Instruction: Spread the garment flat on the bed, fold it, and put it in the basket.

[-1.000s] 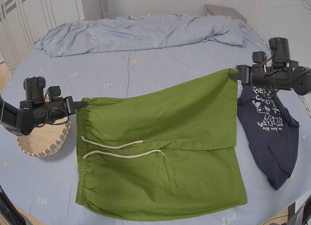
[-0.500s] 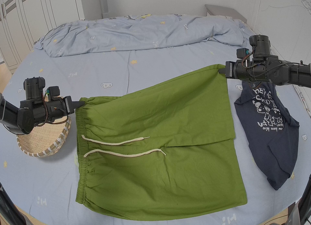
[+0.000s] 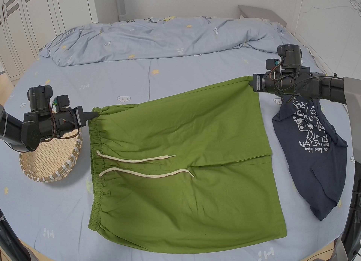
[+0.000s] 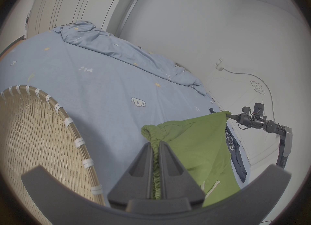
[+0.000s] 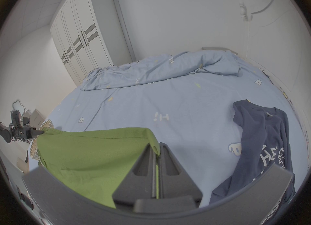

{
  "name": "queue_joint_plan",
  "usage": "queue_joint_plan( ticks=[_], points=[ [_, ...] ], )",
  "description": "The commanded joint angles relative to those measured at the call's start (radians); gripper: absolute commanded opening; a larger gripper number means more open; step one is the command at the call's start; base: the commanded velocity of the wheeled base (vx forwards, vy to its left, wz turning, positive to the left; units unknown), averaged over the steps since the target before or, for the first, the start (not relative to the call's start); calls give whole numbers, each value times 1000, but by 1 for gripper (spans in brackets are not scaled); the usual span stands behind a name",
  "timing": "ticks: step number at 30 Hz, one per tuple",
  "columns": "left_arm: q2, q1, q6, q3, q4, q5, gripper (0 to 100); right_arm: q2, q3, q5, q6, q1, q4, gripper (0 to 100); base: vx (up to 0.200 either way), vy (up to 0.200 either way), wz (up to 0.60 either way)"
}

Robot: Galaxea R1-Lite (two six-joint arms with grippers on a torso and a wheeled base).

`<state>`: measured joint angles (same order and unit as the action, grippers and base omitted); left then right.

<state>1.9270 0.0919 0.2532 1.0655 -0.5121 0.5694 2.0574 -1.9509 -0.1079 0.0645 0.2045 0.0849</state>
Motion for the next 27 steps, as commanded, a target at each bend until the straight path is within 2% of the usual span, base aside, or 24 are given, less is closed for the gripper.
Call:
queue_joint_plan(
  ticks=[1, 20, 21, 26, 27],
  points=[
    [23, 3, 0, 11, 0, 0, 0, 24, -11, 0, 0, 6, 1, 0, 0, 0, 0],
    [84, -11, 0, 71, 0, 0, 0, 49, -7, 0, 1, 13, 1, 0, 0, 0, 0],
    [84, -11, 0, 71, 0, 0, 100, 49, -7, 0, 1, 13, 1, 0, 0, 0, 0],
    [107, -17, 1, 102, 0, 0, 100, 67, -8, 0, 1, 16, 1, 0, 0, 0, 0],
    [107, -17, 1, 103, 0, 0, 100, 67, -8, 0, 1, 16, 1, 100, 0, 0, 0]
  ],
)
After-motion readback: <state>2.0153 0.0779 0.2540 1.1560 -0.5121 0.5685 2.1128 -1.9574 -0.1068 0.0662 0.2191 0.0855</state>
